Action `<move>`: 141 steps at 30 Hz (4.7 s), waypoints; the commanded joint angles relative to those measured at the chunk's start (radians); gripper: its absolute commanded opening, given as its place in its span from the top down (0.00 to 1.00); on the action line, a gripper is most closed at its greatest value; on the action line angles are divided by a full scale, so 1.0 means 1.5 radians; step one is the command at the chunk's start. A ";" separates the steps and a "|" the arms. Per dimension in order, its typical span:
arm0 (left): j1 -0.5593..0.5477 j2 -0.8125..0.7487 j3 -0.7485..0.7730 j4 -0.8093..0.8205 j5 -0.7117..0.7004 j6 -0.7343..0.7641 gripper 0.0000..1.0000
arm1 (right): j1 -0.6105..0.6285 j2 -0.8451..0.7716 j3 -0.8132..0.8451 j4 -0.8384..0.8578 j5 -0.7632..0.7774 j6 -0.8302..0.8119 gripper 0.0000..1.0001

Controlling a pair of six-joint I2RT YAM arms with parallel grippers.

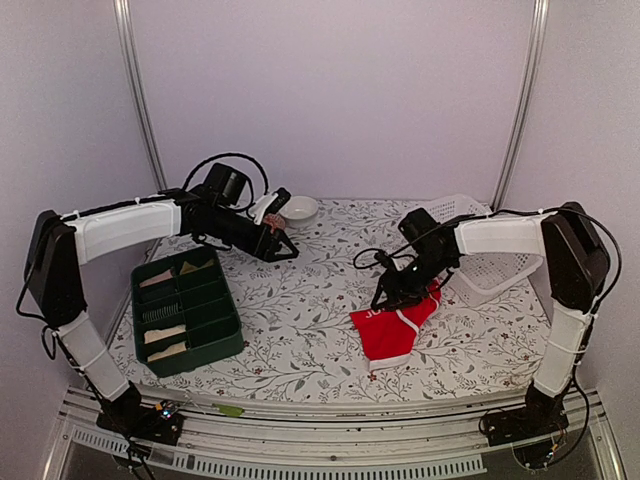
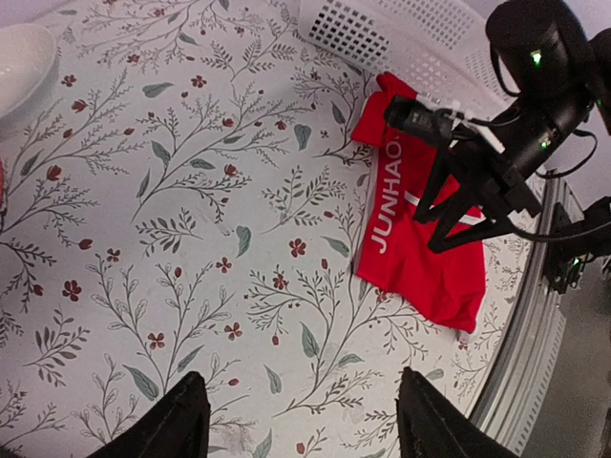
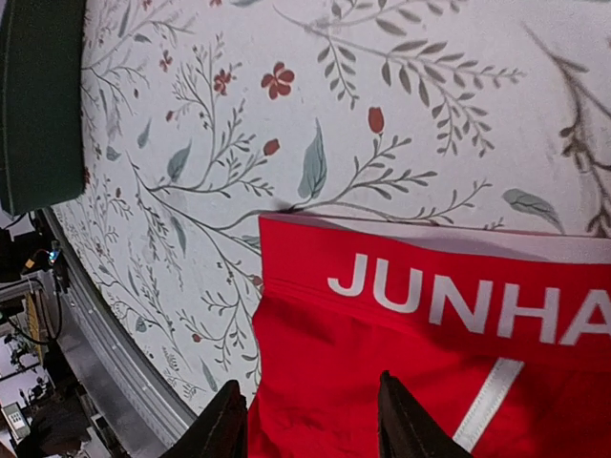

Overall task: Roll the underwear
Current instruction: Put down the underwear at the center of the board, then pick up the underwear from the center of the board.

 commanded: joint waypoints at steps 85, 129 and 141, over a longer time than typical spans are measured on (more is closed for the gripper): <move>-0.106 0.294 0.074 -0.141 -0.251 0.044 0.92 | 0.086 0.140 0.241 -0.112 0.247 -0.108 0.54; -0.069 0.194 -0.040 0.015 -0.159 -0.118 0.62 | -0.018 0.044 0.162 -0.091 0.290 -0.123 1.00; -0.106 0.261 -0.012 -0.028 -0.238 -0.127 0.83 | -0.034 0.036 0.158 -0.079 0.283 -0.126 1.00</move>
